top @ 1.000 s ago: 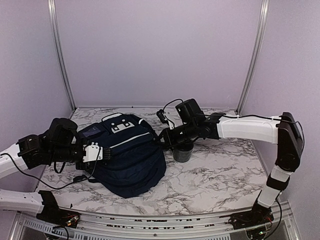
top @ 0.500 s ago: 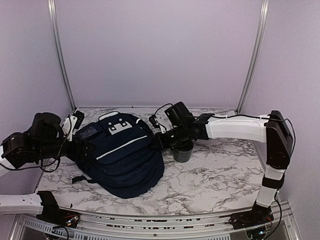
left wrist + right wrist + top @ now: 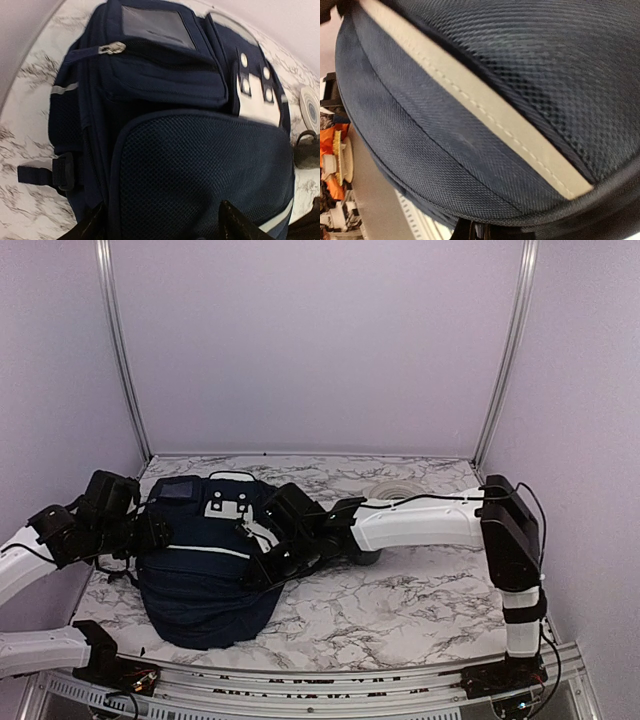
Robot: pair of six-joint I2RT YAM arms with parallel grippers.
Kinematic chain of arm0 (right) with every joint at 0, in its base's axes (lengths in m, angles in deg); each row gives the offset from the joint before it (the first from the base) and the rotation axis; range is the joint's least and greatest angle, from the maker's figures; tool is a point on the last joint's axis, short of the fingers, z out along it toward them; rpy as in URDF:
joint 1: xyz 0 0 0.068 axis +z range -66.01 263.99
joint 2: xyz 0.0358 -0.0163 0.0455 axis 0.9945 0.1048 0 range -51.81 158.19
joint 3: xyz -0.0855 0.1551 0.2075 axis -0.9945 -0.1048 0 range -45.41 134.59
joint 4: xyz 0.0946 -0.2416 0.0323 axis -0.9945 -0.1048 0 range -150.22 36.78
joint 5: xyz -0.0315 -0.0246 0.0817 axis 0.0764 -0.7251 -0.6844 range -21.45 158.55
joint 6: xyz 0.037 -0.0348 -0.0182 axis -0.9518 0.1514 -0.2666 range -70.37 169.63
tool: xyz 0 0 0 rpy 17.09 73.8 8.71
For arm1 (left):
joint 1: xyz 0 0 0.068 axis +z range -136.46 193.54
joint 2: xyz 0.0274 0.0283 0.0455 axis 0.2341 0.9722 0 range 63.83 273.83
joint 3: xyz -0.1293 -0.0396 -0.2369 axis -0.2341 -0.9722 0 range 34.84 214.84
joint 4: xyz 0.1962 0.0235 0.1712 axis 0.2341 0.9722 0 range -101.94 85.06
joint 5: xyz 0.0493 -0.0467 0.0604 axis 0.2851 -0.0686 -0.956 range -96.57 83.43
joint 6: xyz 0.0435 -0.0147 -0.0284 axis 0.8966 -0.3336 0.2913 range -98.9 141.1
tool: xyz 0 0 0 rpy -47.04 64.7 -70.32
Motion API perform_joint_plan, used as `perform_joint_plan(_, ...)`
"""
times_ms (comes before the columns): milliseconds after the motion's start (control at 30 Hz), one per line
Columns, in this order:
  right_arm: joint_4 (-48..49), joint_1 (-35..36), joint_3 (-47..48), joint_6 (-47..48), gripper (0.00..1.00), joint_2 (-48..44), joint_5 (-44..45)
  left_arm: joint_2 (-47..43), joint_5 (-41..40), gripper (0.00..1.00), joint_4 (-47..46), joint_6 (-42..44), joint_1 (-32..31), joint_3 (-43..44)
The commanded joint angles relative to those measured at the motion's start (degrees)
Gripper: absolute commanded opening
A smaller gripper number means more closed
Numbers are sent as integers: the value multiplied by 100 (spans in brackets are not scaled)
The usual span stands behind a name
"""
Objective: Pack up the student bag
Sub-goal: Adjust the student bag at the center of the board.
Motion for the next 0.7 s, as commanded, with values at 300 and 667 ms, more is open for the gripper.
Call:
perform_joint_plan(300,1505,139,-251,-625,0,-187,-1022,-1120,2118,37,-925,3100,-428,429)
perform_joint_plan(667,1238,-3,-412,-390,0,-564,-860,-2582,2156,62,-2706,3337,-988,72)
